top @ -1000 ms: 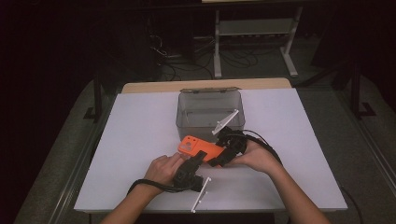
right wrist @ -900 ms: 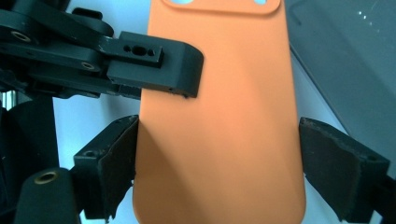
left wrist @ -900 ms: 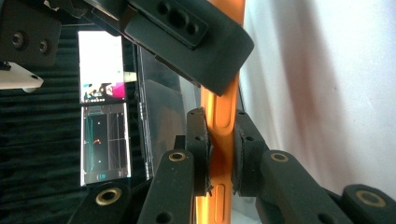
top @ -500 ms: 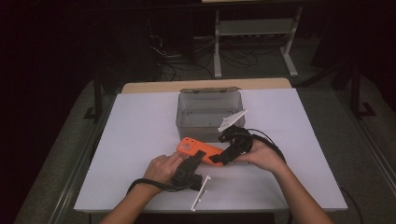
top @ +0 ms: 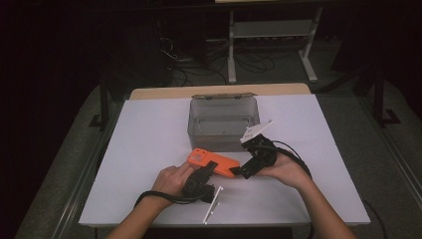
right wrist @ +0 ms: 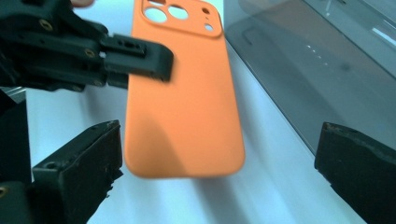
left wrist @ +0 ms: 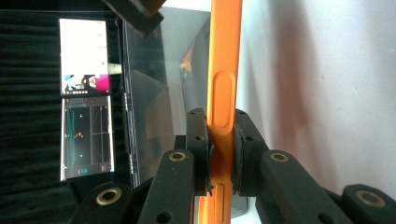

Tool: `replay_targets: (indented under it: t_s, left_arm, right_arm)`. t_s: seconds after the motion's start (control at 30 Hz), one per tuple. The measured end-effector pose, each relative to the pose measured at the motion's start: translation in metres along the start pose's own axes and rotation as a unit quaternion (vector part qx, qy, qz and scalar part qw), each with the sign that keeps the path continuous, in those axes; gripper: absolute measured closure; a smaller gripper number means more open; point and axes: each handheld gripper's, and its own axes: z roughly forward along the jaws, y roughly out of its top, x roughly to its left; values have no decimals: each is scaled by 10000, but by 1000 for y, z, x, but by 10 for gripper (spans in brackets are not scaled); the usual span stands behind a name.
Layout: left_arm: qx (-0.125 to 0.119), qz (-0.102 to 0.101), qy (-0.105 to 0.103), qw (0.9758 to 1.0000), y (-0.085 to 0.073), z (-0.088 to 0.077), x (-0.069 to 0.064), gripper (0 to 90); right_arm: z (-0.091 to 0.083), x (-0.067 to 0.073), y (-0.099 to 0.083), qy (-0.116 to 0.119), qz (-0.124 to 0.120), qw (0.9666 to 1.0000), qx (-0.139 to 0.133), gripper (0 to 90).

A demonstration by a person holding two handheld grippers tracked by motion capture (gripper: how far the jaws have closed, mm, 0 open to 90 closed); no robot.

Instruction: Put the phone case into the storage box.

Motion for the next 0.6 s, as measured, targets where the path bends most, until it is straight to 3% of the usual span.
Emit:
replay_targets:
  t_s: [0.6]
  left_arm:
    - [28, -90, -73, 9999, -2, -1, 1, 798]
  right_arm:
    - [-15, 1, -42, -453, 366, 9978, -310, 4]
